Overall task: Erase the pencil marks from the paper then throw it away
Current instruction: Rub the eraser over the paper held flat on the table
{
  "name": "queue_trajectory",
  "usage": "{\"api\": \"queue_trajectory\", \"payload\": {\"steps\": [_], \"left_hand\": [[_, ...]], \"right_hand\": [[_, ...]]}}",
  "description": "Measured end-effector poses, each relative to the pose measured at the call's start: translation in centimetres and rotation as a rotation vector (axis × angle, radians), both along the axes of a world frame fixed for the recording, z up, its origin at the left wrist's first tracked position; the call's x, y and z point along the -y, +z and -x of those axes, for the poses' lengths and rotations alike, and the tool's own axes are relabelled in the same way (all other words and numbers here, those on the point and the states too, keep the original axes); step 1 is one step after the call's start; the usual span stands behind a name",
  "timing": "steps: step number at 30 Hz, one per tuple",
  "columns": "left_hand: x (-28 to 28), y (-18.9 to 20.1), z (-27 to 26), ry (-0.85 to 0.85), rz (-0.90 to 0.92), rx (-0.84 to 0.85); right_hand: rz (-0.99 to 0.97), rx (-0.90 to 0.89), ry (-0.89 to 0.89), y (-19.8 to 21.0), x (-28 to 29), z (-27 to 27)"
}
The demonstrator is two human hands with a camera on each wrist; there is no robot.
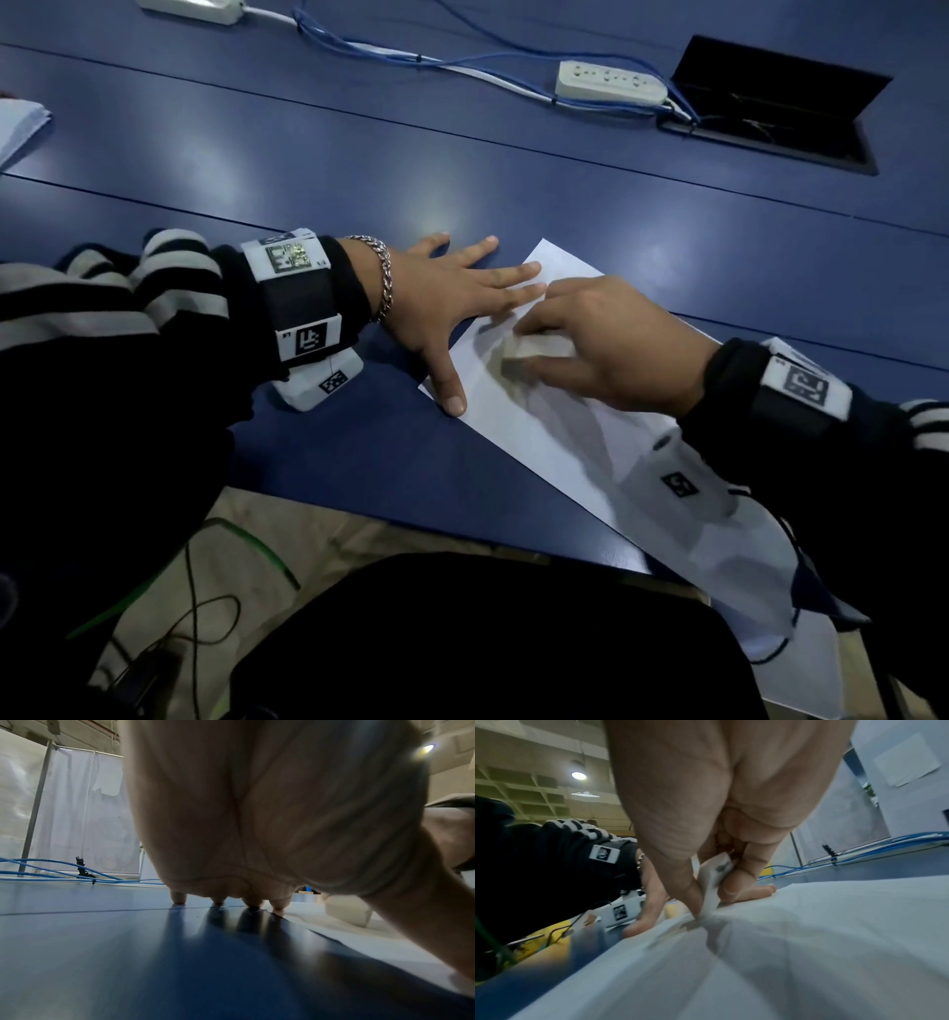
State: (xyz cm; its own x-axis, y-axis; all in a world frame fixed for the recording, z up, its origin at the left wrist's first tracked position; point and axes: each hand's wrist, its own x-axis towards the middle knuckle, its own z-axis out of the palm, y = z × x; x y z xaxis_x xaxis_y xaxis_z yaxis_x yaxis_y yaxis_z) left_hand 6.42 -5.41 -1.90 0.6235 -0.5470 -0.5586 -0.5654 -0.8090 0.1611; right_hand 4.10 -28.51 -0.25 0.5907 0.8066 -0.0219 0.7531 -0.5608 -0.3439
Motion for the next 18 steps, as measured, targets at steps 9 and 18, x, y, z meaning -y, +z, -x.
{"api": "queue_trajectory", "payload": {"steps": [9, 18], "left_hand": [[0.0, 0.2, 0.1, 0.003, -0.019, -0.002], [0.3, 0.2, -0.1, -0.017, -0.049, 0.009]], "right_hand": [[0.087, -0.048, 0.147, 0.2, 0.0, 1.0], [0.090, -0.144, 0.269, 0.0, 0.0, 0.9]]}}
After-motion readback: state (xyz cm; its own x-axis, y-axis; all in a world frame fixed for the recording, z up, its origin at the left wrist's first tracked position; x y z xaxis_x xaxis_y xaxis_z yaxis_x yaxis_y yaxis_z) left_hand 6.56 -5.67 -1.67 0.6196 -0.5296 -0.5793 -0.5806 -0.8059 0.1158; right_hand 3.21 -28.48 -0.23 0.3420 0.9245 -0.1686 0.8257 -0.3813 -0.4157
